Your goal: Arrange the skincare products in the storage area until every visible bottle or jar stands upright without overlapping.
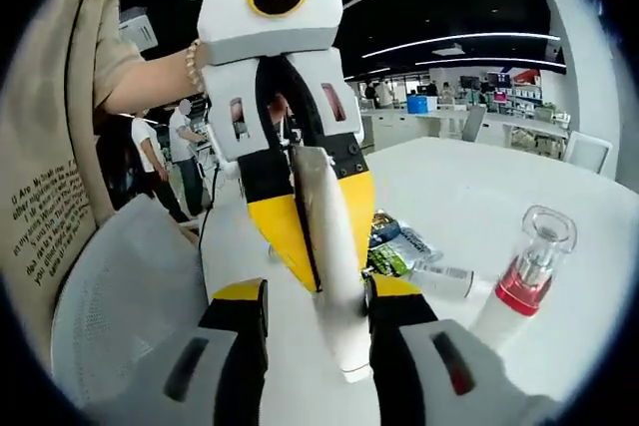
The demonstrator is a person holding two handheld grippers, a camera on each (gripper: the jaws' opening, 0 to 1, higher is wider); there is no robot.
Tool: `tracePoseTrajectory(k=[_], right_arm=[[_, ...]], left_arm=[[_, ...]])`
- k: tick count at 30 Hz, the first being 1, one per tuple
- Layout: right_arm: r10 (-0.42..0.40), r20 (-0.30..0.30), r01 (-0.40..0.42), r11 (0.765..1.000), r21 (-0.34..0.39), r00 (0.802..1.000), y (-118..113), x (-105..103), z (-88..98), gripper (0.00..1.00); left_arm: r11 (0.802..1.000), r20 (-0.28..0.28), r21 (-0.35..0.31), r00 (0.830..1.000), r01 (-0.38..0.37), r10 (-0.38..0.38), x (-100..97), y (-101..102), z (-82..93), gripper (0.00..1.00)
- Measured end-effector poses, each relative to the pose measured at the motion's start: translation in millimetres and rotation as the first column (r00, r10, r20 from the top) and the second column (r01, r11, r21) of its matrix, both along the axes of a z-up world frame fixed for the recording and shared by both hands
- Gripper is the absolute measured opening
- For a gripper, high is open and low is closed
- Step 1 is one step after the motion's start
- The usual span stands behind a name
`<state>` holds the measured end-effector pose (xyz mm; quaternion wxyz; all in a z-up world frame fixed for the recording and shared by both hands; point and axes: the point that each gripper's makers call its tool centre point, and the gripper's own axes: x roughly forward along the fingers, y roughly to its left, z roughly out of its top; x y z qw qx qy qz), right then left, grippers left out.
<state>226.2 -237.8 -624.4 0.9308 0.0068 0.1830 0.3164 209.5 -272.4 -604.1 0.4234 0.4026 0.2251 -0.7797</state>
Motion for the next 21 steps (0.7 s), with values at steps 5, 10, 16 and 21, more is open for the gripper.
tracePoseTrajectory(k=[5, 10, 16, 21], right_arm=[[-0.04, -0.014, 0.04, 0.999, 0.002, 0.999, -6, -3, -7.1, 0.54], [-0.07, -0.026, 0.07, 0.997, 0.017, 0.997, -12, -9, -12.4, 0.64], [-0.111, -0.05, 0.112, 0.993, 0.024, 0.993, -23, -20, -19.5, 0.7], [-0.147, -0.081, 0.15, 0.988, 0.034, 0.986, -32, -36, -30.9, 0.74]], left_arm=[[1.0, -0.002, 0.01, 1.0, -0.002, 0.002, 4.4, -12, -5.2, 0.06], [1.0, -0.013, 0.024, 1.0, 0.006, -0.006, 7.0, -21, -10.4, 0.06], [0.999, 0.007, 0.035, 1.0, -0.001, 0.001, 15.7, -31, -16.1, 0.06], [0.999, 0.017, 0.031, 1.0, -0.027, 0.027, 29.6, -41, -17.4, 0.06]])
